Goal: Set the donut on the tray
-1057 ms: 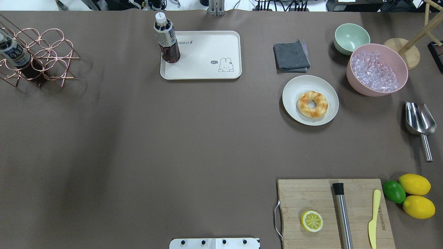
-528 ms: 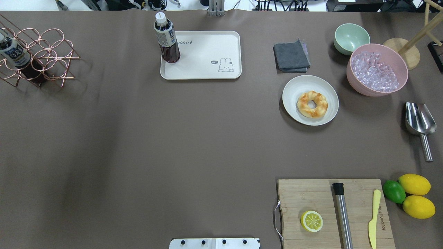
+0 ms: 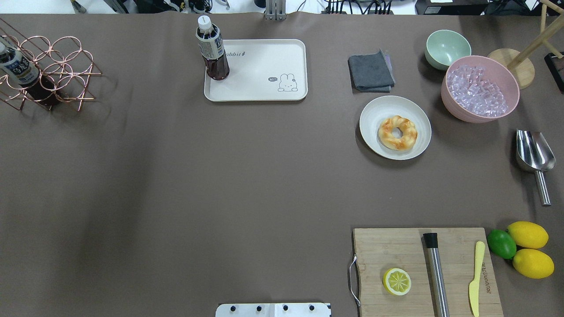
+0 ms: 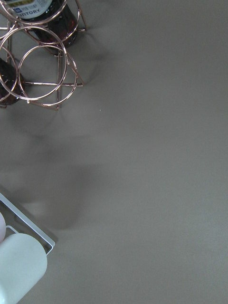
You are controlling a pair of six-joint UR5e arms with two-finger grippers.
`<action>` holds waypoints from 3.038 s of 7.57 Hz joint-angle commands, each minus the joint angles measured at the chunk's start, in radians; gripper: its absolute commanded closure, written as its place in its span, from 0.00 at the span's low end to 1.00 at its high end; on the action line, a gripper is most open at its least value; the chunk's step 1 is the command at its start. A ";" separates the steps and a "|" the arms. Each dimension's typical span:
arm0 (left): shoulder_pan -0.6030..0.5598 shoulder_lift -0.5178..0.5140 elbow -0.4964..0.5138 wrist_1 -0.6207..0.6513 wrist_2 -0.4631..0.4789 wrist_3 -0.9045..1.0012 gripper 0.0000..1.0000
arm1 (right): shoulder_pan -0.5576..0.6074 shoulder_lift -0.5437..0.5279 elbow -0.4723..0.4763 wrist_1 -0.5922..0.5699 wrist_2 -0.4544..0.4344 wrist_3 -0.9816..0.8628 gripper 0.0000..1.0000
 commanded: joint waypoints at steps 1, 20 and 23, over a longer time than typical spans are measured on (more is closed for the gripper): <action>0.000 0.001 0.000 -0.001 -0.002 0.000 0.01 | 0.000 -0.002 -0.001 0.000 -0.001 0.000 0.00; 0.000 0.002 0.003 0.000 0.000 0.000 0.01 | -0.469 0.260 0.148 0.015 -0.013 0.870 0.00; 0.000 0.002 0.003 0.000 0.000 0.000 0.01 | -0.687 0.423 0.090 0.015 -0.192 1.182 0.00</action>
